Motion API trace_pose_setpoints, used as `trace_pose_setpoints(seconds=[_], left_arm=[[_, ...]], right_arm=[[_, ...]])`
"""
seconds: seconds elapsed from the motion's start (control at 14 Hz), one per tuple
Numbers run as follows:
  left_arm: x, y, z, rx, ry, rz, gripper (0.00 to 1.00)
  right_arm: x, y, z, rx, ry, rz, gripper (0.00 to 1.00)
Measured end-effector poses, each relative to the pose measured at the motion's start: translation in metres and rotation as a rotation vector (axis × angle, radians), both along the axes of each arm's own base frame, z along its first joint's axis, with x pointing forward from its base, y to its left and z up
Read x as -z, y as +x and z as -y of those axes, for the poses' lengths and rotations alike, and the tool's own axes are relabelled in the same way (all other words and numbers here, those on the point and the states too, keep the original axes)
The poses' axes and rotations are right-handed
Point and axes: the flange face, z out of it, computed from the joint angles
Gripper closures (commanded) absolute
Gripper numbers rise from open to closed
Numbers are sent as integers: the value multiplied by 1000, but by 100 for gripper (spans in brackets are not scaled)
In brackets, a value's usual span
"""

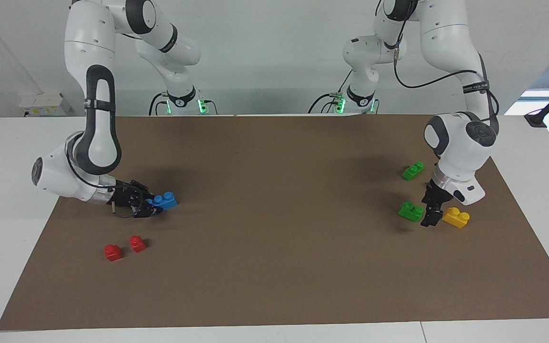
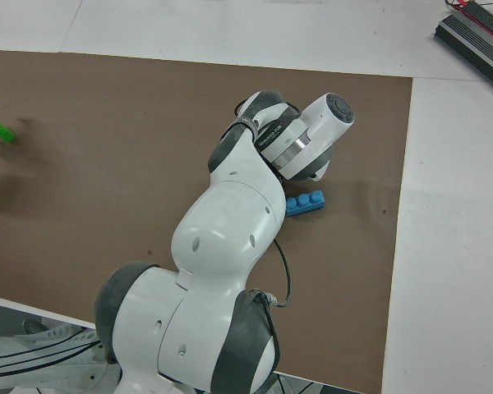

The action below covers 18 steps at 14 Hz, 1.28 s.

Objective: Remove green block with left arm and hold with right

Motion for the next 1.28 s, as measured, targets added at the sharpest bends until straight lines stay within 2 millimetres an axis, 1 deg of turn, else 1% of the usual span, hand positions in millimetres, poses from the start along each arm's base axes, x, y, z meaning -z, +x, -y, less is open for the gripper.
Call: trace_pose_setpoints(seconds=[0.14,0.28,0.43,0.57,0.78,1.0,1.14,1.28], left_arm=[[-31,-1,0,42,8,-6,0],[-69,0,-1,115,18,-22,0],[-112,5,-3,291,43,-24,0],[-148,7,-6,461,67,-22,0],[-180,2,-7,615,92,-10,0],[-214,-20,-5,793,113,-23,0],[-241,-42,-4,908,122,-40,0],[-260,-63,-3,973,123,-56,0]], right_arm=[[-3,1,2,-3,-7,6,0],[-18,4,4,-28,-39,29,0],[-46,8,-1,-59,-73,61,0],[-80,9,-5,-79,-111,71,0],[-123,10,-1,-118,-184,102,0],[-148,12,1,-160,-241,123,0],[-166,15,2,-214,-279,146,0],[-190,17,2,-308,-295,191,0]])
